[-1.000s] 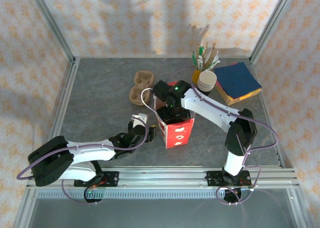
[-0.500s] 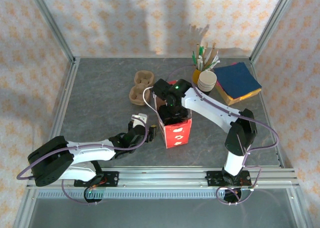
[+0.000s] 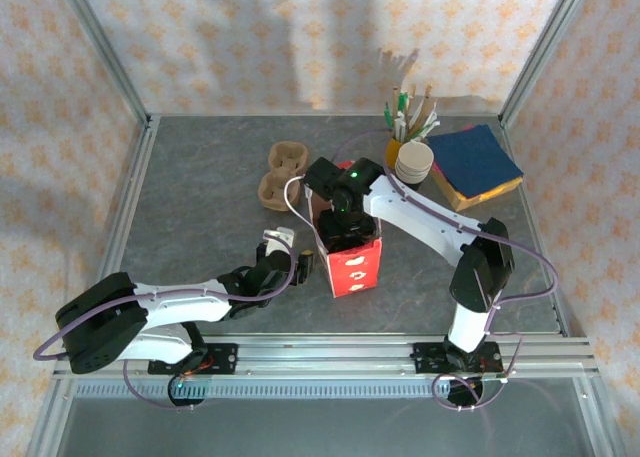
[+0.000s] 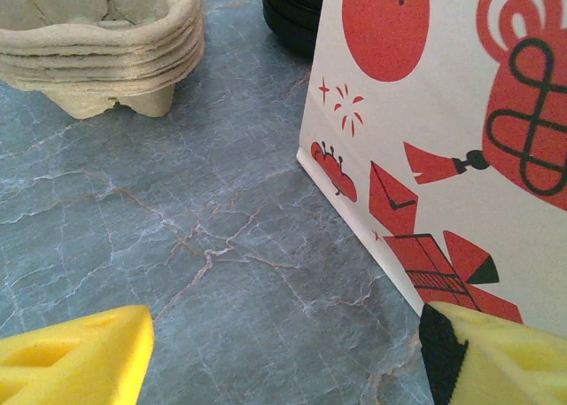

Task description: Pack the takeout coffee

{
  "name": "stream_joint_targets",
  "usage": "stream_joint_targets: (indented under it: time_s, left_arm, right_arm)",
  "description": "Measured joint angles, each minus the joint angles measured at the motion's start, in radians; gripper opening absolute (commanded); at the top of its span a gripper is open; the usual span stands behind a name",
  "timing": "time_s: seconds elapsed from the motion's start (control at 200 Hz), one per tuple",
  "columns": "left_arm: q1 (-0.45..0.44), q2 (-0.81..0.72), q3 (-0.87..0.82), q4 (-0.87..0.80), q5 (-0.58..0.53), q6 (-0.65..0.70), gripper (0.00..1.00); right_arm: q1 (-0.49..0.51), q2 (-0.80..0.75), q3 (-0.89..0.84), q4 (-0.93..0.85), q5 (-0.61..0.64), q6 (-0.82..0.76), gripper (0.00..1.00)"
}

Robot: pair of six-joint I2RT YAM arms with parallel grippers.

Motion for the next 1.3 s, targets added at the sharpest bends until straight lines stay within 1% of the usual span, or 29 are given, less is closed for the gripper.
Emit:
stream_joint_targets:
  time_s: [0.385,0.781,0.976,1.301]
  left_arm:
    - [0.0,0.0,0.0,0.0,0.0,0.0,0.81]
    - [0.0,0.001,0.0,0.0,0.0,0.0,0.81]
    - [0.0,0.001,0.0,0.0,0.0,0.0,0.81]
    - [0.0,0.001,0.0,-0.015,0.0,0.0,0.81]
  right_arm:
    - [0.002,0.005,0.0,-0.027,0.057,0.018,0.61]
    - [0.002,0.007,-0.003,-0.018,0.03,0.013,0.58]
    - [0.002,0.007,0.06,-0.026,0.035,0.003,0.6]
    - [0.002,-0.013,0.16,-0.034,0.079,-0.001,0.63]
